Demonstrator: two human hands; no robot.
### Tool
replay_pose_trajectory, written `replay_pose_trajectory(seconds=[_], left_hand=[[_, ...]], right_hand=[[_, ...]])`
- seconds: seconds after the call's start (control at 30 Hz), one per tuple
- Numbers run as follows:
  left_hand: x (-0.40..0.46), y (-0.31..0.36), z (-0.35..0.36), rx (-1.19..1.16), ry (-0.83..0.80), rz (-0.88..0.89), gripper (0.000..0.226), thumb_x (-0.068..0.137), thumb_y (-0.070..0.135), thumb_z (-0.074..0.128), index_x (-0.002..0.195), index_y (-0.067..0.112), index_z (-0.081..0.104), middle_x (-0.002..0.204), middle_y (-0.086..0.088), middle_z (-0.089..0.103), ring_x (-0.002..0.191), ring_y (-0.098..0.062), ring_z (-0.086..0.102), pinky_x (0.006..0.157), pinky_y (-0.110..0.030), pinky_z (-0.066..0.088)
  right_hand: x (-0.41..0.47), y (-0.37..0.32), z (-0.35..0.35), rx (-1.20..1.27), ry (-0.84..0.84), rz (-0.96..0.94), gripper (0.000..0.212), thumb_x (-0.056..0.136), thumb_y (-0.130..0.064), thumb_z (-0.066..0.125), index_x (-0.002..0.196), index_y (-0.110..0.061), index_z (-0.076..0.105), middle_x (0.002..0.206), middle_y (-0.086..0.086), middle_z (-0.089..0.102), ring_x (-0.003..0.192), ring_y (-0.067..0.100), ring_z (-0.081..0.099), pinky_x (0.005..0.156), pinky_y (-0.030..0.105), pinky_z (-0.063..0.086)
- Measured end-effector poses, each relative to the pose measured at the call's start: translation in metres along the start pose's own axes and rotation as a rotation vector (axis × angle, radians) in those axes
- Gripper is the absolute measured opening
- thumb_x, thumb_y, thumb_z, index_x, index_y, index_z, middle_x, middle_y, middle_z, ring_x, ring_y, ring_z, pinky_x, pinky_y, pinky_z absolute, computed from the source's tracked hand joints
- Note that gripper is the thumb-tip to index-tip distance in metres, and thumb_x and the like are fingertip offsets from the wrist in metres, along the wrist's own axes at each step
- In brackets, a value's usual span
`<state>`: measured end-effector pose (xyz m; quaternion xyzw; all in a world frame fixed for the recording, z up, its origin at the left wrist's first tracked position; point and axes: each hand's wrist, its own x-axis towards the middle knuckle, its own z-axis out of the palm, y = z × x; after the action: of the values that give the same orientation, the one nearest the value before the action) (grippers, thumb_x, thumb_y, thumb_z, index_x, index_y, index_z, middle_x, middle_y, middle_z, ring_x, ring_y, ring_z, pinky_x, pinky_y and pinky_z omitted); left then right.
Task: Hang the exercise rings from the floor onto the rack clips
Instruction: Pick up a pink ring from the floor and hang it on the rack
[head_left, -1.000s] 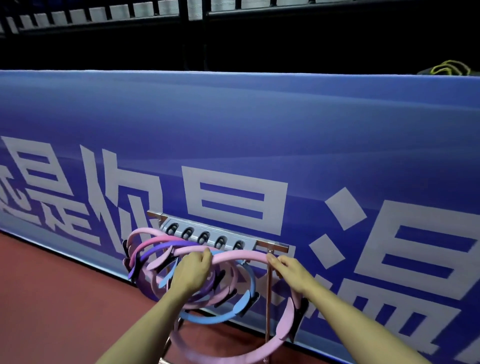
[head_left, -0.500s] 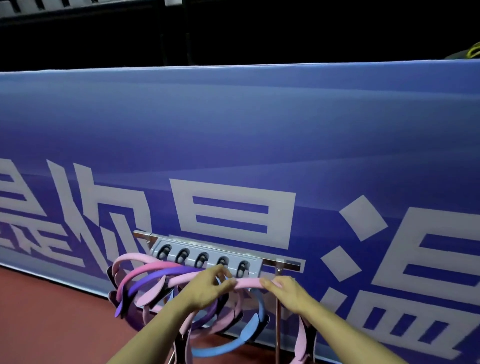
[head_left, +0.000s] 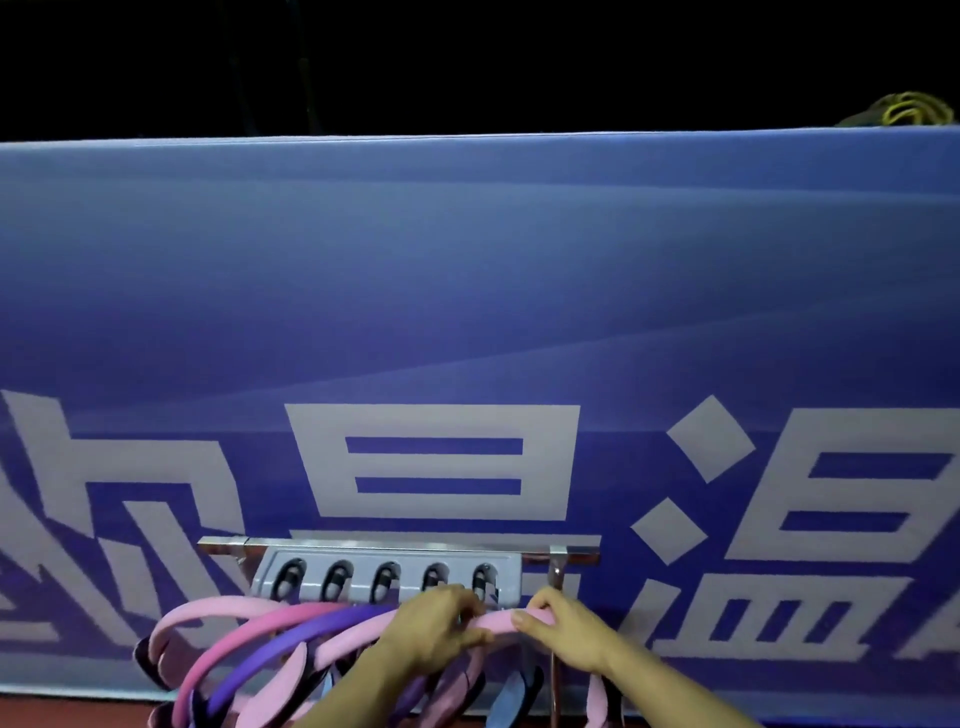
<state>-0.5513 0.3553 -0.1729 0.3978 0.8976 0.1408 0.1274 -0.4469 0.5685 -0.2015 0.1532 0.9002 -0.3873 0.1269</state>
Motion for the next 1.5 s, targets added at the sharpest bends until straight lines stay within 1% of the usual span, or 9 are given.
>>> replay_pose_trajectory(seconds=[0.2,0.37,0.53,0.67,0.77,0.9,1.13,1.33,1.5], left_hand=[[0.023,-0.008,0.003,-0.056,-0.036,-0.018,0.042,0.078,0.064,0.063,0.106,0.034,0.068,0.106,0.01,0.074,0.097,-0.014,0.068,0.077,-0.03,0.049],[0.039,-0.015,0.007,-0.055,-0.039,-0.029,0.042,0.077,0.065,0.064,0.104,0.034,0.069,0.101,0.009,0.075,0.096,-0.015,0.068,0.072,-0.028,0.041],[0.052,-0.016,0.013,-0.083,-0.088,-0.067,0.033,0.078,0.063,0.068,0.091,0.033,0.063,0.084,0.013,0.065,0.083,-0.014,0.062,0.069,-0.027,0.041],[0.06,-0.019,0.018,-0.106,-0.147,-0.063,0.036,0.073,0.06,0.071,0.081,0.028,0.058,0.075,0.012,0.06,0.076,-0.014,0.056,0.065,-0.028,0.039],[0.065,-0.02,0.024,-0.038,-0.189,-0.031,0.045,0.071,0.062,0.07,0.093,0.023,0.067,0.088,0.007,0.071,0.084,-0.018,0.064,0.073,-0.031,0.05],[0.07,-0.02,0.033,-0.018,-0.187,-0.048,0.045,0.071,0.061,0.071,0.097,0.025,0.068,0.098,0.006,0.074,0.092,-0.02,0.067,0.078,-0.033,0.053],[0.073,-0.021,0.039,-0.021,-0.162,-0.05,0.047,0.07,0.064,0.074,0.099,0.028,0.066,0.101,0.009,0.042,0.09,-0.018,0.055,0.073,-0.032,0.039],[0.075,-0.024,0.04,-0.03,-0.196,-0.038,0.046,0.071,0.064,0.073,0.1,0.03,0.063,0.108,0.009,0.049,0.101,-0.02,0.059,0.08,-0.033,0.045],[0.077,-0.025,0.039,-0.054,-0.206,-0.029,0.047,0.068,0.065,0.074,0.097,0.03,0.065,0.105,0.01,0.049,0.097,-0.019,0.059,0.077,-0.032,0.043]], right_hand=[[0.022,0.006,-0.004,-0.075,0.002,0.077,0.054,0.08,-0.081,0.045,0.107,-0.035,0.058,0.114,-0.014,0.062,0.109,0.011,0.055,0.096,0.037,0.037],[0.039,0.015,-0.007,-0.024,-0.024,0.081,0.052,0.08,-0.077,0.053,0.112,-0.036,0.063,0.116,-0.012,0.064,0.107,0.01,0.06,0.098,0.036,0.049],[0.062,0.031,0.002,0.048,-0.042,0.065,0.098,0.049,-0.101,0.043,0.119,-0.033,0.052,0.124,-0.007,0.062,0.109,0.01,0.061,0.095,0.029,0.049],[0.065,0.034,-0.002,0.019,-0.073,0.086,0.047,0.076,-0.069,0.065,0.106,-0.034,0.055,0.114,-0.009,0.064,0.103,0.008,0.062,0.087,0.025,0.051],[0.069,0.042,-0.002,0.028,-0.103,0.064,0.056,0.064,-0.078,0.07,0.1,-0.036,0.059,0.109,-0.007,0.068,0.1,0.01,0.066,0.088,0.027,0.054],[0.072,0.046,0.005,0.002,-0.11,0.056,0.047,0.074,-0.071,0.071,0.101,-0.035,0.058,0.113,-0.004,0.067,0.1,0.011,0.064,0.09,0.027,0.052],[0.077,0.044,0.004,-0.071,-0.097,0.048,0.029,0.088,-0.052,0.067,0.106,-0.032,0.056,0.12,-0.005,0.064,0.107,0.013,0.061,0.091,0.028,0.048],[0.073,0.043,0.004,-0.052,-0.075,0.061,0.031,0.085,-0.055,0.068,0.107,-0.034,0.058,0.121,-0.007,0.065,0.107,0.011,0.061,0.092,0.027,0.049],[0.071,0.043,0.006,-0.035,-0.02,0.059,0.025,0.075,-0.062,0.07,0.09,-0.044,0.06,0.115,-0.009,0.066,0.103,0.008,0.063,0.092,0.029,0.051]])
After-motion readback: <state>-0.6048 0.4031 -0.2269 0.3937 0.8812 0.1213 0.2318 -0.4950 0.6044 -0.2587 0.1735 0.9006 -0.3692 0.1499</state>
